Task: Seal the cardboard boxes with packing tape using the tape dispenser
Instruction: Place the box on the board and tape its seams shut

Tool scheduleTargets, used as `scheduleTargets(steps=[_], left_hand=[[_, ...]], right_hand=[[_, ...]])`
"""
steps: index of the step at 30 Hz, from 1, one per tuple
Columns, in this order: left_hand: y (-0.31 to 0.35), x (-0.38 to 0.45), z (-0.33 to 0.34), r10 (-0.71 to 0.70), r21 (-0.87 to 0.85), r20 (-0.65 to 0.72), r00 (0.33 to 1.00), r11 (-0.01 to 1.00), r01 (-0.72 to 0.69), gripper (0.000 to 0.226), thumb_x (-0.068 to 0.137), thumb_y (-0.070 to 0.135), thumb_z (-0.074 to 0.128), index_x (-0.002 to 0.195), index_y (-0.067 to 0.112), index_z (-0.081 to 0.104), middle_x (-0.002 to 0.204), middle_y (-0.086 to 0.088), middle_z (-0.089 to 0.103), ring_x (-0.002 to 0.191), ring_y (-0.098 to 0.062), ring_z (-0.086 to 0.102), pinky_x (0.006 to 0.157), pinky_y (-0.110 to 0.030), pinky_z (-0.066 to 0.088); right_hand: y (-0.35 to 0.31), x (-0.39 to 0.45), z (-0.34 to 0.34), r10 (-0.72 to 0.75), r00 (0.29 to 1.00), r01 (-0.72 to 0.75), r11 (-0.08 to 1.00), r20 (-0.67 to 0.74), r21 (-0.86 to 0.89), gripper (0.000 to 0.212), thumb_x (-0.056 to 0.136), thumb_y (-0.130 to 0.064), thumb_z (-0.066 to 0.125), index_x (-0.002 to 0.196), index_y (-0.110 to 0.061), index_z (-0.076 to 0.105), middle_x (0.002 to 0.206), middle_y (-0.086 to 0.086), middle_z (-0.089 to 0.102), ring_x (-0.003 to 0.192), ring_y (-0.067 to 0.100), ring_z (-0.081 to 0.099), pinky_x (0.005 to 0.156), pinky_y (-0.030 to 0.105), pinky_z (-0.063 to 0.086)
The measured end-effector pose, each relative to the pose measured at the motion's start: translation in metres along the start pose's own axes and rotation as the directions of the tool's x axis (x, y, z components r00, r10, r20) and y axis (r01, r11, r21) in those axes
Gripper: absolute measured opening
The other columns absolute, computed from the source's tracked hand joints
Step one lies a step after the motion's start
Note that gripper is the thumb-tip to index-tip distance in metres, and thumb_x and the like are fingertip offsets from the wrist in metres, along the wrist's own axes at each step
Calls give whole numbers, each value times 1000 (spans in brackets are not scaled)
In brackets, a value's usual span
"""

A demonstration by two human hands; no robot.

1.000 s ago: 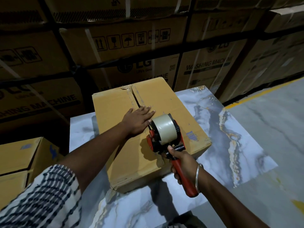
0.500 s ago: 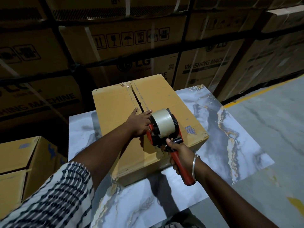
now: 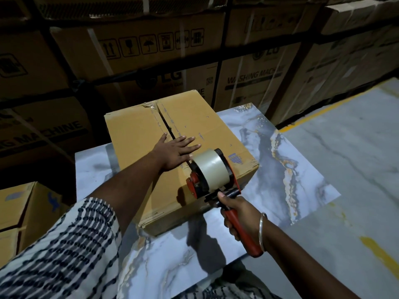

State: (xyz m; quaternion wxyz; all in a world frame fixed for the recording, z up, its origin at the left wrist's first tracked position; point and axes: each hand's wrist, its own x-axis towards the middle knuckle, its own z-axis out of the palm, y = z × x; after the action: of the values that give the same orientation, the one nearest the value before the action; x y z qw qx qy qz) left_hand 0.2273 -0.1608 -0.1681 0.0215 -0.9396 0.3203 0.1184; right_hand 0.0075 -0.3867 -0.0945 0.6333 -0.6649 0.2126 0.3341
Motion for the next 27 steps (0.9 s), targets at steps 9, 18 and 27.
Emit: scheduleTargets(steps=[9,18,27], left_hand=[[40,-29,-4,44,-73,-123,991,996,-54,55,106,54,17,158,38,7,166,11,8,154,-12,2,121,-52,3],[63,-49,7,1,-130,12,1000,992,1,52,106,54,17,153,45,-2,162,24,2,153,-9,-6,122,-55,-3],[71,-50,3,-97,-85,38,995,991,99,46,105,58,8,148,58,-6,163,22,-9,154,-12,-5,119,-60,-4]], right_hand=[[18,-7,-3,-47,999,47,999,-3,10,54,97,-55,55,61,-19,36,58,5,33,46,17,29,48,27,23],[21,-5,-4,-77,997,76,996,12,39,49,98,-52,54,68,-18,36,59,5,34,46,17,29,49,27,22],[55,-7,-18,-174,984,171,983,33,72,42,100,-47,54,81,-10,46,60,7,36,45,17,33,44,24,26]])
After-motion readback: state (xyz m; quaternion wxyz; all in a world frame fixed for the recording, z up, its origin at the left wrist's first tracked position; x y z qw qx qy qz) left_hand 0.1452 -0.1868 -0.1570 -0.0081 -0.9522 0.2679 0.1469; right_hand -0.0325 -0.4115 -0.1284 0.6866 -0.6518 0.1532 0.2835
